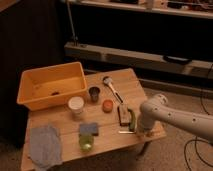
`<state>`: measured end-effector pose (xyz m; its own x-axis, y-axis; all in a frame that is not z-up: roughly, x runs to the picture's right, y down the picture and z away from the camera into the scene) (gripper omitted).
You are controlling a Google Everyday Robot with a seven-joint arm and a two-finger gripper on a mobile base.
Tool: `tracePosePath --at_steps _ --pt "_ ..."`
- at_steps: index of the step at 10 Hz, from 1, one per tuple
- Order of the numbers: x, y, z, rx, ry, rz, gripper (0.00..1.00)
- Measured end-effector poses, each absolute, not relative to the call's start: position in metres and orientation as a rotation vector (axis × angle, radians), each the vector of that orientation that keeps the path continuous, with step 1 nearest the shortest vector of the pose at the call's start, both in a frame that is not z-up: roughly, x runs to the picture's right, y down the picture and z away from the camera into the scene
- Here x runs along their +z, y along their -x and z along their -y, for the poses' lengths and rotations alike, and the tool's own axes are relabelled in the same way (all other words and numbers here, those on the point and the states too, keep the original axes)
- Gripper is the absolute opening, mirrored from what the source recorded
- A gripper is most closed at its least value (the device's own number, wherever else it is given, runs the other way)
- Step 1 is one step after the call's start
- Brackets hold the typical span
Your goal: Place fork in plastic cup
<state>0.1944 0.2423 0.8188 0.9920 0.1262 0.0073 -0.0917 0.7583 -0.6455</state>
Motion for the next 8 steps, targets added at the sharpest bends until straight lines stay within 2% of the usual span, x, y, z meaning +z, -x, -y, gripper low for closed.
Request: tracePosePath --at_steps 5,8 --pt "0.818 -0.194 -0.242 0.114 0.699 0.051 0.19" --pt "0.791 -0.190 -0.215 0.054 0.652 0.071 0.19"
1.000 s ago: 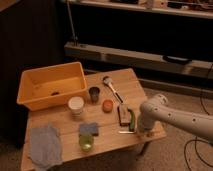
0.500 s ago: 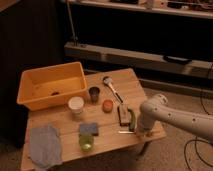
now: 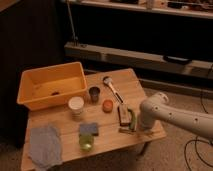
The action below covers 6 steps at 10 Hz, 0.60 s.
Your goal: Place fork in plastic cup
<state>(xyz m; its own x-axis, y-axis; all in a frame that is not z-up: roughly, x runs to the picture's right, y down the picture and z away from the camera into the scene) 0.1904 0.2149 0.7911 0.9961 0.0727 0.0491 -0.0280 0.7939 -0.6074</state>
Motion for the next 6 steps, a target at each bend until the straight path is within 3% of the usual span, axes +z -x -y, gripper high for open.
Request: tracePosePath --at_steps 4,6 --pt "0.724 -0.189 -0.161 -0.028 0.582 0.101 0.19" --pt "0.708 -0.172 -0.142 -0.101 0.549 0.128 0.19"
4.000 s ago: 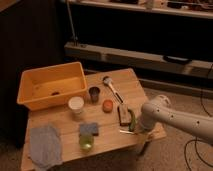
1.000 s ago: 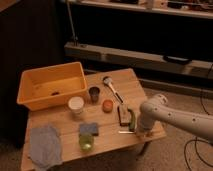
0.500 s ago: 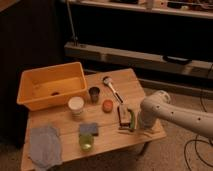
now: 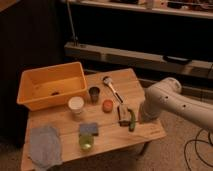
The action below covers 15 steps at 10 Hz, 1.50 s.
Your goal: Place fork in plastic cup
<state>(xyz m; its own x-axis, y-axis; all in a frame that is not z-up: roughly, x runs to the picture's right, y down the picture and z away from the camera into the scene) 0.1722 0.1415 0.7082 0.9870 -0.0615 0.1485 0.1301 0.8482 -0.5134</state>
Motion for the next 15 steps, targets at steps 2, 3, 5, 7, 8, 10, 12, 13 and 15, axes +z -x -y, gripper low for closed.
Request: tracePosePath --at_steps 2,3,5,7,8,10,12,13,15 --pt "0.708 -0.140 -0.132 -0.178 0.535 0.161 0.19" --pt "0.707 -0.125 -0.132 -0.216 0.533 0.172 0.19" --pt "0.700 -0.086 -0.138 -0.314 0.526 0.198 0.19" --pt "0.693 -0.061 -0.146 -0.376 0.528 0.241 0.19" --pt "0.686 -0.047 -0.154 -0.394 0.548 0.324 0.19" --pt "0.682 -0.034 -0.159 -0.412 0.571 0.425 0.19" --pt "0.684 -0.019 -0.161 -0.411 0.610 0.538 0.19" --pt "0.685 -0.016 -0.162 -0.410 0.621 0.568 0.19" --pt "0.683 -0.001 -0.165 -0.421 0.644 0.637 0.19"
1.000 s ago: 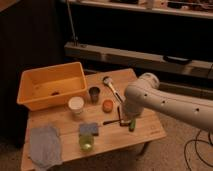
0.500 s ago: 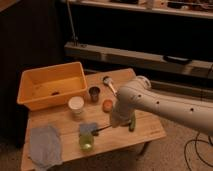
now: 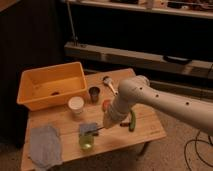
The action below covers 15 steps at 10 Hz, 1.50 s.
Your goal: Place fork in plastic cup
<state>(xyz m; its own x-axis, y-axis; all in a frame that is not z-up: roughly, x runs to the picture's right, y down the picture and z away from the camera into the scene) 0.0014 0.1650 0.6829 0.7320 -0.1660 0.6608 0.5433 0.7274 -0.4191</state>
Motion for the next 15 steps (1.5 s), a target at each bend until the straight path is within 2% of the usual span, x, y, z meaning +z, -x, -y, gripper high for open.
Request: tracePosePath --at_steps 9,15 --pt "0.630 0.102 -0.206 -0.601 0.763 0.895 0.19" --pt "0.640 0.112 -0.217 -0.571 0.854 1.020 0.19"
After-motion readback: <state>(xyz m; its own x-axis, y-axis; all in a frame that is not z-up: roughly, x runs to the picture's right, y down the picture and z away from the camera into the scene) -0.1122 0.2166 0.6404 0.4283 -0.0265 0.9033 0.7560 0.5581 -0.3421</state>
